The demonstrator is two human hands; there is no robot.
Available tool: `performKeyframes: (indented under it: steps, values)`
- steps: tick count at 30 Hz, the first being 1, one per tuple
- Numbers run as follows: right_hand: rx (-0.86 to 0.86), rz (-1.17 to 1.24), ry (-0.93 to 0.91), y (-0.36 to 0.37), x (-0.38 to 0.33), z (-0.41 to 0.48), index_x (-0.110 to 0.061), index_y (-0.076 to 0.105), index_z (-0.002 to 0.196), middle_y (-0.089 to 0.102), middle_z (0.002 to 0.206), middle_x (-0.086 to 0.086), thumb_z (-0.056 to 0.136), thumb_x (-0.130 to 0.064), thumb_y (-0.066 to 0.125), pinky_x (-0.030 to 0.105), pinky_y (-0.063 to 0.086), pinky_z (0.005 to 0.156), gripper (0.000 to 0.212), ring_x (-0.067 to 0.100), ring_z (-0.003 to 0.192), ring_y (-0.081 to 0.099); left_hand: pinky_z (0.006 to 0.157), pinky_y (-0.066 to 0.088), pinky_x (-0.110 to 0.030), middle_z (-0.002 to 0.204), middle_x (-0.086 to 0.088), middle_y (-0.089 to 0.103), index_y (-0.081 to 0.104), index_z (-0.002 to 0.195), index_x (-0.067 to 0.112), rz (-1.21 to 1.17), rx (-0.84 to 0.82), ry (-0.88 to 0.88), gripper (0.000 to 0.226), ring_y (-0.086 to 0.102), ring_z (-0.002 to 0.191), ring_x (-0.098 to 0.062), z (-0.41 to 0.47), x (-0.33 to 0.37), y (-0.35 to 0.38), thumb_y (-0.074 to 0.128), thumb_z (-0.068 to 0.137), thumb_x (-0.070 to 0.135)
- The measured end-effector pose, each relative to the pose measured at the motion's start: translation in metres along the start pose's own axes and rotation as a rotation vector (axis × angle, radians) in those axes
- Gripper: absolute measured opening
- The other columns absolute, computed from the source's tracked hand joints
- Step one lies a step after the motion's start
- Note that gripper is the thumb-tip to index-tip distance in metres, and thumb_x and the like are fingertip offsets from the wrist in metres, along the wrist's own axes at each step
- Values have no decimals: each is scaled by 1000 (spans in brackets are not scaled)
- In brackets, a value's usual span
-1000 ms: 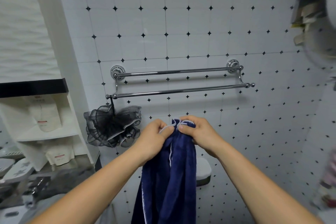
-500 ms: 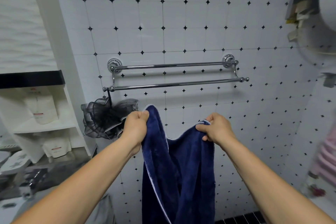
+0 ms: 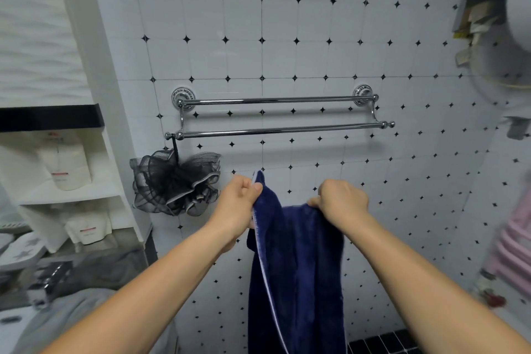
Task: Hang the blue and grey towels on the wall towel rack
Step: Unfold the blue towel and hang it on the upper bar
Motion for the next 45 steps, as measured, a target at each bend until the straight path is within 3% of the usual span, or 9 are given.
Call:
performKeyframes:
  steps: [6, 10, 14, 18, 25, 31, 36, 40, 45]
  values:
    - [-192, 925, 67, 5, -19, -6, -11, 57, 92, 58, 48, 3, 85, -12, 68, 19, 33, 38, 13, 15, 35, 50, 69, 48, -40, 80, -12, 53, 49, 82, 13, 17, -100, 43, 17, 52, 74, -23, -20, -1, 20, 52, 98, 16]
    - [-327, 1284, -84, -4, -53, -23, -7, 66, 99, 72, 70, 8, 90, -4, 64, 19, 44, 40, 10, 16, 52, 70, 72, 44, -35, 76, -6, 61, 53, 86, 9, -58, -136, 86, 15, 55, 71, -19, -23, 5, 20, 55, 97, 19]
    - [-344, 1393, -220, -15, -66, -38, -6, 70, 102, 78, 86, 13, 71, 9, 77, 20, 55, 62, 35, 21, 80, 75, 69, 49, -32, 76, -1, 66, 56, 82, 15, -200, -117, 78, 14, 61, 69, -16, -21, 6, 6, 56, 96, 17]
    - [-138, 1403, -145, -18, -69, -43, -5, 71, 84, 74, 68, 11, 69, 4, 80, 21, 52, 54, 20, 18, 59, 69, 63, 52, -26, 79, -6, 72, 55, 87, 12, -392, -129, 46, 9, 66, 69, -17, -25, 0, 12, 56, 96, 11]
    - [-26, 1439, -56, -13, -77, -44, -9, 74, 72, 75, 72, 16, 71, -10, 81, 30, 53, 59, 7, 21, 61, 64, 78, 58, -31, 99, -16, 76, 63, 112, 4, -456, -84, 61, 23, 73, 90, -26, -25, 5, 11, 64, 89, 4]
    - [-120, 1318, -114, -8, -77, -45, -14, 73, 72, 72, 61, 2, 73, -20, 80, 21, 46, 49, 10, 13, 54, 65, 74, 57, -28, 95, -20, 75, 70, 103, -5, -419, -111, 44, 20, 71, 83, -24, -17, 2, 2, 59, 93, 8]
    - [-150, 637, -333, -1, -61, -39, -28, 69, 75, 63, 69, -6, 55, -51, 70, 33, 49, 65, 30, 15, 70, 61, 60, 53, -21, 79, -6, 77, 74, 95, 4, -322, -135, 46, 18, 69, 68, -12, -6, 4, -12, 56, 95, 7]
    - [-310, 386, -384, 57, -42, -40, -10, 52, 61, 49, 73, 1, 54, -51, 75, 34, 40, 58, 48, 24, 70, 50, 61, 51, -19, 79, -3, 74, 74, 91, 8, -313, -135, 58, 21, 66, 69, -11, 3, 10, -25, 54, 96, 11]
    - [-320, 30, -288, 109, 20, -31, -21, 43, 57, 43, 75, -5, 65, -61, 71, 33, 33, 68, 50, 20, 80, 40, 54, 50, -20, 79, -6, 72, 72, 95, 8, -336, 20, 36, 20, 65, 65, -14, 18, 11, -73, 55, 97, 18]
Point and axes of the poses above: each hand's wrist, its own z-axis towards the middle knuckle, its own y-axis out of the palm, x = y × z, the point moved 10 cm from there along z, towards the middle knuckle
